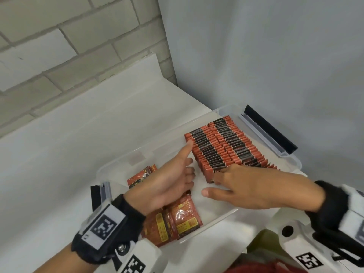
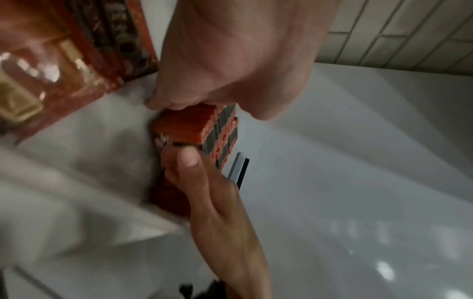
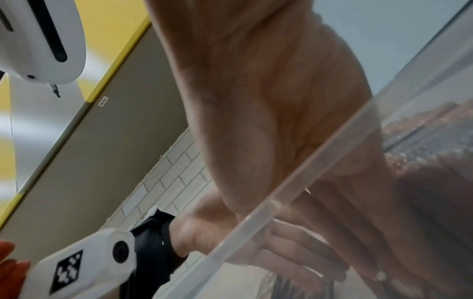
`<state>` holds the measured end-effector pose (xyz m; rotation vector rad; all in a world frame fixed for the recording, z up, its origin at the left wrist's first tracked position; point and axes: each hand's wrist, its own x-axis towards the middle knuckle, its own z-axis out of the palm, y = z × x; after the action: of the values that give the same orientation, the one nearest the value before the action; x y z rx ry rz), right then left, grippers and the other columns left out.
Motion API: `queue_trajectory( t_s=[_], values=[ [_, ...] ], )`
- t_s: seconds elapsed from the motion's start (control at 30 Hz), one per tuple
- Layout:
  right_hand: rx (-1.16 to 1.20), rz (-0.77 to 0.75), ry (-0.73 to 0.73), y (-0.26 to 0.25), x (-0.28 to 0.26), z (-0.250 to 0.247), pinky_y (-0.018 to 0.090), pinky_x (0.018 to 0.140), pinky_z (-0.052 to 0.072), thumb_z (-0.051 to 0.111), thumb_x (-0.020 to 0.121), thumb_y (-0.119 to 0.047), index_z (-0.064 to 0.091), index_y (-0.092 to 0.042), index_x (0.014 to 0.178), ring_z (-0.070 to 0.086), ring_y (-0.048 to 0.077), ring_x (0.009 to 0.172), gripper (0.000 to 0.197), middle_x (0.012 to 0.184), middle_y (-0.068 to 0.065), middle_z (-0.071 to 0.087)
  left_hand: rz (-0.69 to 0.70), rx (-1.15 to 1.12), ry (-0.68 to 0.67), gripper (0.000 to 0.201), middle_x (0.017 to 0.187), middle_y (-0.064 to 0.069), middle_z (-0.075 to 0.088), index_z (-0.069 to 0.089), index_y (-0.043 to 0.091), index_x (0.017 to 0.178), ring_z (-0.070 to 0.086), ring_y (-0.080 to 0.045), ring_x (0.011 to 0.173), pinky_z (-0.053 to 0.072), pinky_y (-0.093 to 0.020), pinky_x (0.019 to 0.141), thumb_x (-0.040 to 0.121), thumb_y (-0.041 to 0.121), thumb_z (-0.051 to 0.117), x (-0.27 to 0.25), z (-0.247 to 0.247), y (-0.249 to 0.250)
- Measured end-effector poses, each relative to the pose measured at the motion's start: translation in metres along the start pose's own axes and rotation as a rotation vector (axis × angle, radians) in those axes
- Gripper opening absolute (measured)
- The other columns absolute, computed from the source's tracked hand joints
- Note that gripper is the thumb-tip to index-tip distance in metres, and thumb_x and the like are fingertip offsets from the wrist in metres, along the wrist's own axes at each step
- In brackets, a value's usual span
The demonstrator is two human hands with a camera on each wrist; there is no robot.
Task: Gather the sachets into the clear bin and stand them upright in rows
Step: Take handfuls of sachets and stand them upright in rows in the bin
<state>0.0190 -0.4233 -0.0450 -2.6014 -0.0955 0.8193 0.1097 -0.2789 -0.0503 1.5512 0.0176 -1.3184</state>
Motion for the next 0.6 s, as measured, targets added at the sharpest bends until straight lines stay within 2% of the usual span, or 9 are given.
queue_trajectory(
  t_s=[0.07,0.13,0.17,0.23,0.3,0.37,0.43,0.53,0.6],
  values=[
    [0.016,-0.020,-0.034,-0.003,-0.001,-0.004,0.035,0.090,0.050,0.025,0.096,-0.062,0.056,-0.021,0.115,0.063,0.015,0.091,0.055,0.102,0.000,0.064,0.054,0.245,0.075,0.071,0.153,-0.007,0.035,0.032,0.018,0.147,0.035,-0.020,0.139,0.027,-0.037,0.117,0.089,0.056,0.047,-0.010,-0.013,0.007],
    [0.057,-0.043,-0.061,-0.007,0.000,-0.006,0.038,0.083,0.053,0.028,0.099,-0.055,0.052,-0.025,0.092,0.062,0.016,0.081,0.039,0.091,-0.001,0.061,0.102,0.548,0.096,0.046,0.145,0.006,0.046,0.047,0.031,0.136,0.046,-0.012,0.129,0.033,-0.035,0.113,0.094,0.050,0.047,-0.022,-0.029,0.013],
    [0.076,-0.058,-0.072,-0.011,0.001,-0.007,0.039,0.082,0.053,0.030,0.101,-0.051,0.051,-0.025,0.090,0.062,0.017,0.079,0.034,0.090,-0.001,0.061,0.118,0.697,0.092,0.039,0.138,0.011,0.052,0.052,0.035,0.131,0.051,-0.008,0.123,0.037,-0.034,0.110,0.095,0.049,0.046,-0.028,-0.037,0.016],
    [0.105,-0.091,-0.082,-0.018,0.007,-0.007,0.043,0.084,0.054,0.033,0.102,-0.043,0.053,-0.019,0.108,0.064,0.020,0.086,0.032,0.098,0.002,0.063,0.122,0.969,0.056,0.028,0.123,0.017,0.061,0.058,0.037,0.123,0.058,-0.002,0.110,0.045,-0.029,0.101,0.099,0.041,0.043,-0.038,-0.052,0.020],
    [0.099,-0.115,-0.085,-0.026,0.016,-0.005,0.043,0.089,0.052,0.035,0.102,-0.039,0.048,-0.014,0.129,0.062,0.022,0.100,0.038,0.115,0.005,0.060,0.073,1.183,-0.037,0.026,0.117,0.018,0.060,0.060,0.035,0.119,0.058,-0.001,0.107,0.046,-0.028,0.098,0.102,0.030,0.041,-0.045,-0.061,0.021],
    [0.070,-0.133,-0.098,-0.033,0.026,-0.002,0.040,0.094,0.049,0.038,0.102,-0.038,0.035,-0.014,0.143,0.054,0.021,0.112,0.047,0.134,0.004,0.048,-0.017,1.360,-0.160,0.030,0.124,0.015,0.052,0.056,0.034,0.124,0.051,-0.003,0.112,0.041,-0.025,0.100,0.102,0.021,0.041,-0.050,-0.063,0.017],
    [0.059,-0.152,-0.129,-0.037,0.036,0.002,0.035,0.093,0.048,0.042,0.100,-0.037,0.021,-0.014,0.150,0.051,0.022,0.118,0.059,0.145,0.004,0.037,-0.068,1.517,-0.234,0.036,0.135,0.010,0.041,0.045,0.031,0.135,0.041,-0.007,0.120,0.037,-0.021,0.097,0.101,0.021,0.043,-0.050,-0.062,0.010],
    [0.062,-0.157,-0.188,-0.042,0.047,0.011,0.027,0.079,0.042,0.047,0.098,-0.036,0.011,-0.012,0.152,0.051,0.021,0.113,0.070,0.147,0.007,0.035,-0.067,1.652,-0.119,0.053,0.145,0.007,0.027,0.026,0.026,0.143,0.030,-0.013,0.127,0.035,-0.024,0.089,0.097,0.032,0.051,-0.048,-0.058,0.002],
    [0.045,-0.157,-0.202,-0.045,0.050,0.015,0.030,0.083,0.041,0.049,0.097,-0.038,0.006,-0.011,0.153,0.046,0.021,0.116,0.075,0.147,0.009,0.032,-0.092,1.615,-0.060,0.067,0.144,0.005,0.024,0.018,0.026,0.145,0.038,-0.015,0.119,0.039,-0.026,0.086,0.092,0.032,0.060,-0.047,-0.059,0.000]
  ],
)
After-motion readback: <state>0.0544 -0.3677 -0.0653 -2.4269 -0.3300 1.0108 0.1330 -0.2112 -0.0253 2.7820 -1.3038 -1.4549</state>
